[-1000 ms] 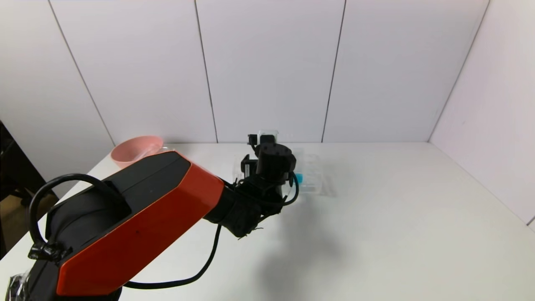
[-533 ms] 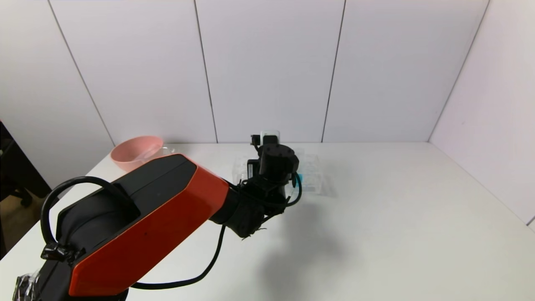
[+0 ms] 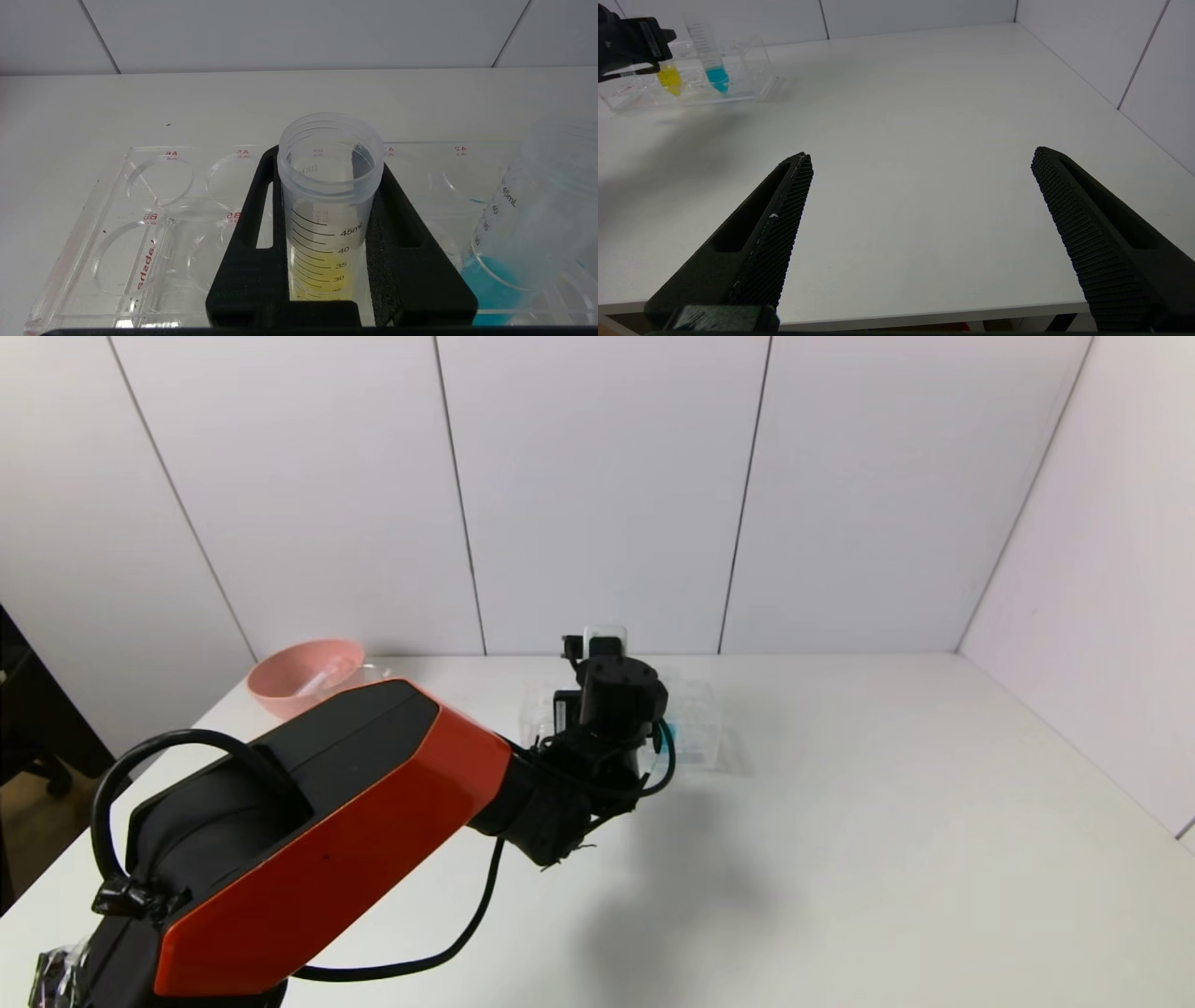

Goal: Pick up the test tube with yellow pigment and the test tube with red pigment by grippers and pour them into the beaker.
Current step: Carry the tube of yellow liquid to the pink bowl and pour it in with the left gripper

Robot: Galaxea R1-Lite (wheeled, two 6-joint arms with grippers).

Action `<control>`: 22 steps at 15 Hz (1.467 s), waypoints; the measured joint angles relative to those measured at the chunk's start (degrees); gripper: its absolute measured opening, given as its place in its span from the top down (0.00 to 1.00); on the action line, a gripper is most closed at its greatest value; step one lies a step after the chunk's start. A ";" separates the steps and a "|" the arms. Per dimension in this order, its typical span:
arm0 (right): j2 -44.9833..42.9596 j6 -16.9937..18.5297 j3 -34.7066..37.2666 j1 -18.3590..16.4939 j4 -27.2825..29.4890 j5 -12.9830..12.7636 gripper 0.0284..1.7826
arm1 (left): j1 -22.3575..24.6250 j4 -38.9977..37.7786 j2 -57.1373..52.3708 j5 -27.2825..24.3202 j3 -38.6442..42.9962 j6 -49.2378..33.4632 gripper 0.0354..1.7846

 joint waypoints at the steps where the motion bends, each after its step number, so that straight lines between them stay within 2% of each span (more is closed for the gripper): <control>1: 0.00 0.00 0.00 0.00 -0.02 -0.02 0.04 | 0.00 -0.63 -0.40 -0.02 -0.29 1.10 0.75; 7: 0.00 -0.02 0.00 0.00 0.00 -0.02 0.04 | -0.20 0.02 -5.73 -0.20 -1.79 5.49 0.75; 12: 0.00 0.00 0.00 0.00 -0.02 -0.02 0.04 | -0.21 0.73 -9.29 -0.50 -0.73 5.67 0.75; 14: 0.00 0.00 0.00 0.00 -0.02 -0.02 0.04 | -0.12 2.56 -12.43 -2.71 1.74 5.67 0.75; 18: 0.00 -0.02 0.00 0.00 0.00 -0.02 0.04 | 3.19 7.13 -23.32 -14.36 13.59 6.12 0.75; 22: 0.00 0.00 0.00 0.00 -0.02 -0.02 0.04 | 13.97 12.01 -35.45 -29.88 24.84 9.74 0.75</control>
